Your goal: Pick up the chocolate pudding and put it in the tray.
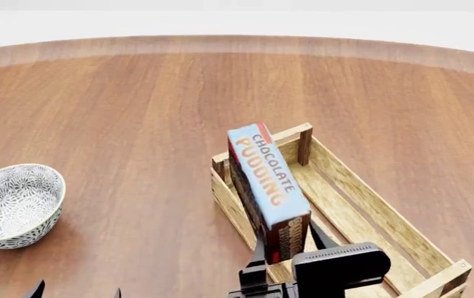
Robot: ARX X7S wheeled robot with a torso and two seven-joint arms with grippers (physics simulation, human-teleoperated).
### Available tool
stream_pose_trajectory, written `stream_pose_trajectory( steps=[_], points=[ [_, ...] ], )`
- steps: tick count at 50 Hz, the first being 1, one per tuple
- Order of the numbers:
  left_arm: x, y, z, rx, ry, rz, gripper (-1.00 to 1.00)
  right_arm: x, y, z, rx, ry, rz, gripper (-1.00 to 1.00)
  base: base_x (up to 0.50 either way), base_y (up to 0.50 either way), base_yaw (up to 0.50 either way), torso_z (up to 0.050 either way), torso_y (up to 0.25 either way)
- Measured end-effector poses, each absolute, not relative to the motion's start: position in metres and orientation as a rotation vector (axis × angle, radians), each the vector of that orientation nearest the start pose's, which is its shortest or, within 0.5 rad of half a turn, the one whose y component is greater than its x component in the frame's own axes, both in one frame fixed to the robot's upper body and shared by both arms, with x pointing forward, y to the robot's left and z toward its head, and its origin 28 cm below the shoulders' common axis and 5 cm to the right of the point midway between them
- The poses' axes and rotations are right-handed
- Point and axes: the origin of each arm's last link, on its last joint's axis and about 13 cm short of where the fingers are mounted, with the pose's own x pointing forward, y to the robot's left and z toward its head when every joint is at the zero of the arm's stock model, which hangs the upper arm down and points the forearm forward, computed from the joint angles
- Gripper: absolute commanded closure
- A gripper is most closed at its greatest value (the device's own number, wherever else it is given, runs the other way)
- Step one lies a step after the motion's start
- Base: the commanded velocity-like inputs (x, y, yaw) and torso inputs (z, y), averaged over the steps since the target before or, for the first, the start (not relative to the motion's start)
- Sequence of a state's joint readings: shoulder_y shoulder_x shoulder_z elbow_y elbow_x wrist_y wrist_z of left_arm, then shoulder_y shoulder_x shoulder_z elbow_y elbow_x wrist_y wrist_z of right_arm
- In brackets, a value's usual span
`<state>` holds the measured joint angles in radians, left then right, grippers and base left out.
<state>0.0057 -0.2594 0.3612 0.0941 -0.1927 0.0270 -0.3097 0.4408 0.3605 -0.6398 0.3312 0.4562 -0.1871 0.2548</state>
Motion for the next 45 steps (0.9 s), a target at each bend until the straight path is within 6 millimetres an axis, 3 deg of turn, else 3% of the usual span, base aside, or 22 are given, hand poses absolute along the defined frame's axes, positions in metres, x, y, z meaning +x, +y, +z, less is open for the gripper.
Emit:
stream_pose_trajectory(
  steps=[18,45],
  points=[
    [0.197,0.191,0.021,0.037,-0.033,-0.064,-1.00,0.292,-0.122,0.021,-0.046,-0.046,0.068,1.00,0.00,0.00,0.00,0.000,0.000],
    [0.197,0.191,0.020,0.039,-0.032,-0.063,-1.00,0.305,-0.139,-0.010,-0.010,-0.008,-0.079,1.00,0.00,0.00,0.00,0.000,0.000]
  ],
)
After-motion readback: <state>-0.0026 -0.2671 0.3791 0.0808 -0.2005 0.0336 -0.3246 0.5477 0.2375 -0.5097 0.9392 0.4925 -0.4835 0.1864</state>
